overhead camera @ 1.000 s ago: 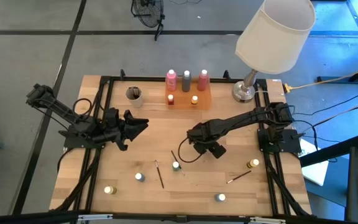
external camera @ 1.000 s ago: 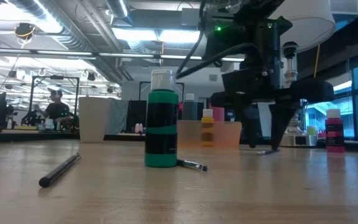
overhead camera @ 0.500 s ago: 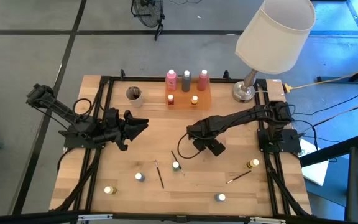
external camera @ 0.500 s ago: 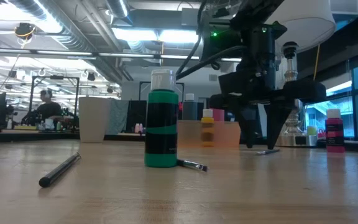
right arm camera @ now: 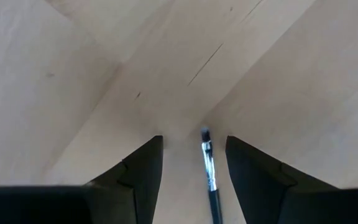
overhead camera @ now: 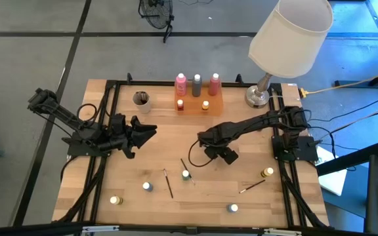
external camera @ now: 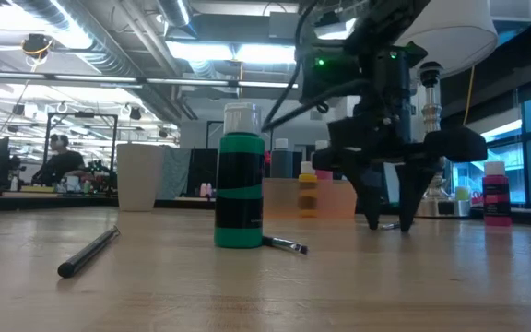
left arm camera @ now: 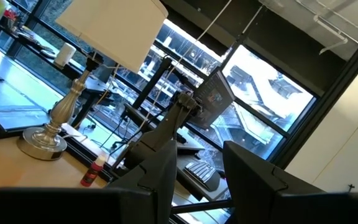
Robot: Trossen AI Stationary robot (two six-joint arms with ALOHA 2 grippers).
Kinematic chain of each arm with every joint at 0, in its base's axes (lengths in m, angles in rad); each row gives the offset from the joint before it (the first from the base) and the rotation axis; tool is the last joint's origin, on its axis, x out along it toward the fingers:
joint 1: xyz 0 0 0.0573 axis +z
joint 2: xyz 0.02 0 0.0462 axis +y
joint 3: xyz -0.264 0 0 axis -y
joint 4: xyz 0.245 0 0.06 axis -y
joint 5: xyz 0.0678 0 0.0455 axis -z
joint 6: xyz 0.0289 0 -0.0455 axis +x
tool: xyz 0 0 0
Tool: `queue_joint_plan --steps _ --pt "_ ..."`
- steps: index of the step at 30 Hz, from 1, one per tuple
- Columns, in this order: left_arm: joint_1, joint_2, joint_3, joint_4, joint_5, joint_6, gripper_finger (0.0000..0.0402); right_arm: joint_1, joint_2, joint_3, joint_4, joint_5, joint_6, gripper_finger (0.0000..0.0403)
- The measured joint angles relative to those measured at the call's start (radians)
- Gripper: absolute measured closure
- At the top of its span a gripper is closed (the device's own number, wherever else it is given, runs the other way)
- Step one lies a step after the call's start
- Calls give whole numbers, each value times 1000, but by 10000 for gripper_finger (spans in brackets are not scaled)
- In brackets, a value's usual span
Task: Pick & Place Paint Supplies
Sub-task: Put the silver paint brush into the white cup
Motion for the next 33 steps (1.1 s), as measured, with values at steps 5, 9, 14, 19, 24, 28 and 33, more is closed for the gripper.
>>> queue_joint_plan --steps 5,9,14,19,24,28,33 --pt "0 0 0 -3 0 3 274 0 -10 -47 54 -2 0 224" --pt "0 0 0 -8 0 3 274 0 -10 -54 66 -4 0 224" --pt "0 0 0 -25 -3 3 274 0 -10 -57 76 -4 -6 232" --pt "0 0 0 -26 -3 3 274 0 -10 -58 84 -18 -6 245" --pt "0 0 0 -26 -2 3 274 0 -9 -58 90 -21 -7 267" --pt "0 0 0 -26 -2 2 274 0 -10 -58 93 -23 -7 286" --pt "0 0 0 -26 -2 2 274 0 -9 -59 100 -27 -7 318"
